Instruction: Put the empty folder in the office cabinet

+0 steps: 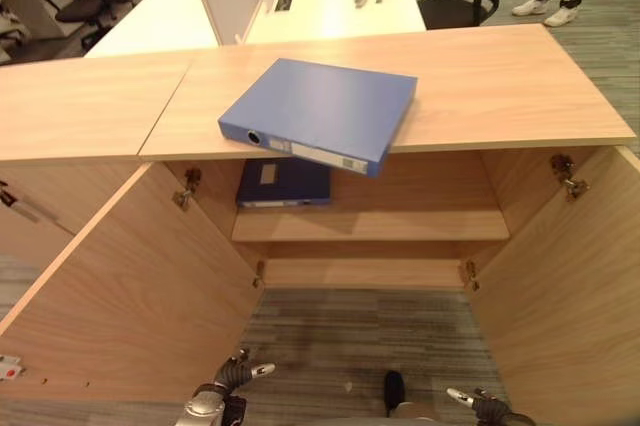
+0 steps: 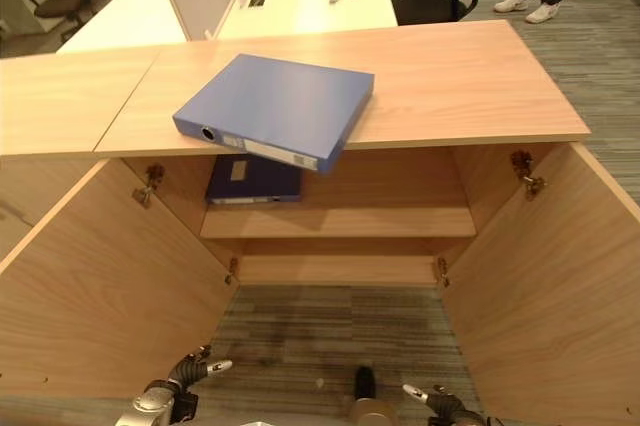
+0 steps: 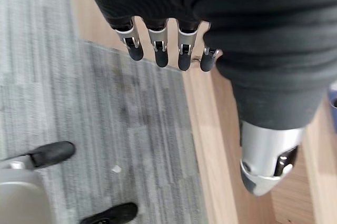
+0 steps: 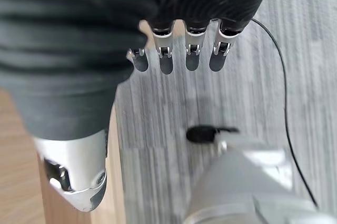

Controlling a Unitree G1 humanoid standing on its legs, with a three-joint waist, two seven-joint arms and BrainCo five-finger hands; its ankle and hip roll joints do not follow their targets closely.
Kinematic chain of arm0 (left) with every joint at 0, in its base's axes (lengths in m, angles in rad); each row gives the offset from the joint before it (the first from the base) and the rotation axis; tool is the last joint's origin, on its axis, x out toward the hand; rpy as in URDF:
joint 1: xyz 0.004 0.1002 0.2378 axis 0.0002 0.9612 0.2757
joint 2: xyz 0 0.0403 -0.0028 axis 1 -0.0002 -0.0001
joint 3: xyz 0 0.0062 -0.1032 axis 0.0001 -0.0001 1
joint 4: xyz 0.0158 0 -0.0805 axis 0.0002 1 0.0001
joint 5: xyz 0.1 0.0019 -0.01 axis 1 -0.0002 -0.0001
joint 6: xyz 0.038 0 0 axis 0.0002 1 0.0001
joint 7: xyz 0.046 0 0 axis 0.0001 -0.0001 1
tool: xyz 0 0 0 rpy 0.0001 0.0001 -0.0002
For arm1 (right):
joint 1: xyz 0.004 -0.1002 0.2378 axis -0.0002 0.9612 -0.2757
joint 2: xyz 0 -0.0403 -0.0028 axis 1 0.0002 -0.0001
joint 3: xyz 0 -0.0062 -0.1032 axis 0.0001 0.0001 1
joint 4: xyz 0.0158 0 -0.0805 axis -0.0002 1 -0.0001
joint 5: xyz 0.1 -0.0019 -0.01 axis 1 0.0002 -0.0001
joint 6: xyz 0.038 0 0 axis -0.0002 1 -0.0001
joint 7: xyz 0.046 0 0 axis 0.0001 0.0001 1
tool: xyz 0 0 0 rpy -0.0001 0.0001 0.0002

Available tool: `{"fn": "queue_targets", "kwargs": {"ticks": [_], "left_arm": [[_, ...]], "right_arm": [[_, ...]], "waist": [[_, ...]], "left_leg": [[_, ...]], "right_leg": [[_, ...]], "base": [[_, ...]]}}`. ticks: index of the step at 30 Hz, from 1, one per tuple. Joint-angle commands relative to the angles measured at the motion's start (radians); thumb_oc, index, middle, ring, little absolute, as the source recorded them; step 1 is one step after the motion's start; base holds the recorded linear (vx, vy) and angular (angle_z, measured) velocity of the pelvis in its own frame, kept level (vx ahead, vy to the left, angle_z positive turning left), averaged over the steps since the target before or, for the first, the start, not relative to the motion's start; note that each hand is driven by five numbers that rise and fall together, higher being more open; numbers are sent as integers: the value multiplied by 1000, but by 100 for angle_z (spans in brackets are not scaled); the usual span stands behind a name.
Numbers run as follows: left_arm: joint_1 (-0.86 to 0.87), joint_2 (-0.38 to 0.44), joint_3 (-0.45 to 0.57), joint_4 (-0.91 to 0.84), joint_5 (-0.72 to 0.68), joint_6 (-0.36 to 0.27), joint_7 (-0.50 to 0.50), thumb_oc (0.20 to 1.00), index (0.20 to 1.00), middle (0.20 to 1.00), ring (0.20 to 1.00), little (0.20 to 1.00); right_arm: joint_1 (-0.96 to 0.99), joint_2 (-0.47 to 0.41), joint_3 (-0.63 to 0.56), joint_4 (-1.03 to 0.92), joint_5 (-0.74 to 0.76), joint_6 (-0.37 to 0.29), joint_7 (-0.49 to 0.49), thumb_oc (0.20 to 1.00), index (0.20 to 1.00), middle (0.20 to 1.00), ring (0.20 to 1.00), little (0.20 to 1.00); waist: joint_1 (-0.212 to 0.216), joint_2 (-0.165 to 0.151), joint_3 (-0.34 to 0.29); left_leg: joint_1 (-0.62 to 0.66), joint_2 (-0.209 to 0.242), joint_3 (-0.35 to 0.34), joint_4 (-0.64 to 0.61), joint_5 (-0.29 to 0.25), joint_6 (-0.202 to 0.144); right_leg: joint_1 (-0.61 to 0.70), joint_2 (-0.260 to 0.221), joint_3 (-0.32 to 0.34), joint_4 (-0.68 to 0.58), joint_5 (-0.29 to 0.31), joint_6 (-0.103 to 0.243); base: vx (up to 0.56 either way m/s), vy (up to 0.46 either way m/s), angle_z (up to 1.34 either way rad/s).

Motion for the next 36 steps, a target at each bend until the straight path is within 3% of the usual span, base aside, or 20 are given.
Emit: {"fn": "queue_targets", "kwargs": {"ticks": [1, 4, 6, 9, 11, 12, 13, 18, 32, 36], "left_arm": [[-32, 33, -32, -1, 3, -14, -3, 1000, 1000, 1000, 1000, 1000], [-37, 30, -38, -9, -1, -12, -2, 1000, 1000, 1000, 1000, 1000], [-44, 26, -40, -1, -7, -12, 4, 1000, 1000, 1000, 1000, 1000], [-36, 24, -35, -4, -12, -14, 7, 1000, 1000, 1000, 1000, 1000], [-29, 21, -35, 6, -6, -14, 5, 1000, 1000, 1000, 1000, 1000], [-28, 21, -35, 6, -6, -14, 5, 1000, 1000, 1000, 1000, 1000], [-20, 20, -37, 17, -1, -14, 4, 1000, 1000, 1000, 1000, 1000], [-12, 27, -36, 36, 26, -15, -5, 1000, 1000, 1000, 1000, 1000], [-28, 45, -26, 52, 36, -19, -2, 1000, 1000, 1000, 1000, 1000], [-31, 52, -30, 39, 40, -19, -5, 1000, 1000, 1000, 1000, 1000]], "right_arm": [[-15, -13, -5, 20, 31, -30, -2, 1000, 1000, 1000, 1000, 1000], [-21, -19, -6, 17, 36, -29, -5, 1000, 1000, 1000, 1000, 1000], [-35, -22, 3, 16, 37, -30, -7, 1000, 1000, 1000, 1000, 1000], [-40, -23, 16, 19, 25, -25, -6, 1000, 1000, 1000, 1000, 1000], [-40, -26, 19, 23, 15, -22, -7, 1000, 1000, 1000, 1000, 1000], [-39, -26, 19, 23, 15, -22, -7, 1000, 1000, 1000, 1000, 1000], [-40, -25, 22, 23, 11, -23, -6, 1000, 1000, 1000, 1000, 1000], [-33, -3, 27, 24, -3, -17, -6, 1000, 1000, 1000, 1000, 1000], [-38, 49, 51, 6, -10, -13, 3, 1000, 1000, 1000, 1000, 1000], [-46, 55, 55, -2, -21, -11, 4, 1000, 1000, 1000, 1000, 1000]], "waist": [[-13, -14, 49], [-10, -16, 70], [-4, -39, 88], [9, -47, 85], [29, -57, 75], [30, -57, 75], [46, -56, 71], [46, -49, 42], [54, -71, 18], [59, -74, 34]], "left_leg": [[-61, 103, -32, 88, 69, -112], [-108, 97, -64, 176, 117, -125], [-168, 68, -117, 268, 130, -127], [-170, 83, -109, 227, 105, -123], [-174, 65, -131, 157, 47, -109], [-171, 64, -130, 156, 47, -108], [-193, 30, -171, 105, 43, -94], [-133, 41, -89, 0, 59, -71], [-75, -23, -48, -67, 41, -11], [-69, -34, -29, -67, 32, 10]], "right_leg": [[70, -37, 7, 27, -110, 83], [90, -30, 3, 22, -119, 70], [97, -39, 2, 18, -122, 65], [105, -48, 1, 12, -126, 79], [109, -56, 9, 9, -131, 85], [111, -57, 10, 9, -132, 86], [114, -51, 16, 9, -134, 89], [120, -52, 28, 10, -131, 99], [106, -117, 41, 42, -104, 150], [52, -131, 32, 128, -100, 169]], "base": [[5, -138, 12], [-21, -71, 10], [-4, -71, -5], [60, 21, -12], [88, 36, -23], [99, 47, -38], [65, 34, -39], [56, 126, -6], [27, 127, -6], [-50, 89, -5]]}}
